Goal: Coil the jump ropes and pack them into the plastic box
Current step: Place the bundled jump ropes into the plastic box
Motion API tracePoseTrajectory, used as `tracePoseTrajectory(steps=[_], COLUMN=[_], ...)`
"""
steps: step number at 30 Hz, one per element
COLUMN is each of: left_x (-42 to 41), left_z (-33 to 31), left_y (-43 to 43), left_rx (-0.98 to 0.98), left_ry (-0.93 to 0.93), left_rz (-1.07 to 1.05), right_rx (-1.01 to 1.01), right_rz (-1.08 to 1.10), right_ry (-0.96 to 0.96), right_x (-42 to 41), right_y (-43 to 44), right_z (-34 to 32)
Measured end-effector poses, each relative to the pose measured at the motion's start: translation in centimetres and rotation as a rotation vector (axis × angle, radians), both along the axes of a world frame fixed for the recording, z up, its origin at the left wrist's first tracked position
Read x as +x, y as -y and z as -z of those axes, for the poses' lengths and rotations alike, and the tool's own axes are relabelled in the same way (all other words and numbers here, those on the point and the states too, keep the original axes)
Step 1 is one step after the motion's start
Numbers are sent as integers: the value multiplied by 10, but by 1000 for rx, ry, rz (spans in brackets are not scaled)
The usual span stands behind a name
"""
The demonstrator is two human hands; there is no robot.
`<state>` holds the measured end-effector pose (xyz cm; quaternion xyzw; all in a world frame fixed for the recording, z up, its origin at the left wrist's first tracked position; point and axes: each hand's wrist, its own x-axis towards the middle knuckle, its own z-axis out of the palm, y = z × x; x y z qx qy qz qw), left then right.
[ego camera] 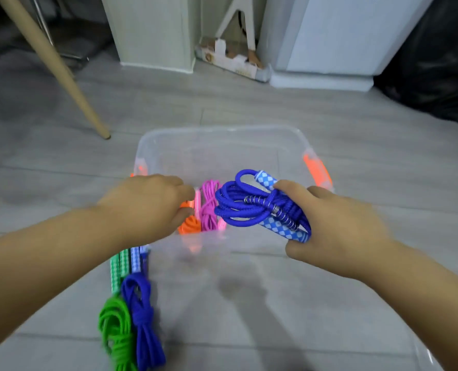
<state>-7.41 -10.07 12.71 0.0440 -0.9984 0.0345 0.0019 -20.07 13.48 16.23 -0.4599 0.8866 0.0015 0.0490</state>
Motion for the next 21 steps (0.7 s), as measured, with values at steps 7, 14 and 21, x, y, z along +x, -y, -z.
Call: tracePoseTrajectory(steps=[7,14,21], left_x=[-80,-145,-155], left_z=[39,71,109], left_y=[50,78,103], left_rx=[0,-64,-63], left_ry=[31,80,-329], left_rz=[-121,-202,-36], right_rx=[35,314,472], right_rz=[64,164,374], right_ry=[33,100,173], right_x=[-62,-112,-139], right_y=[57,96,110], right_z=[32,97,154])
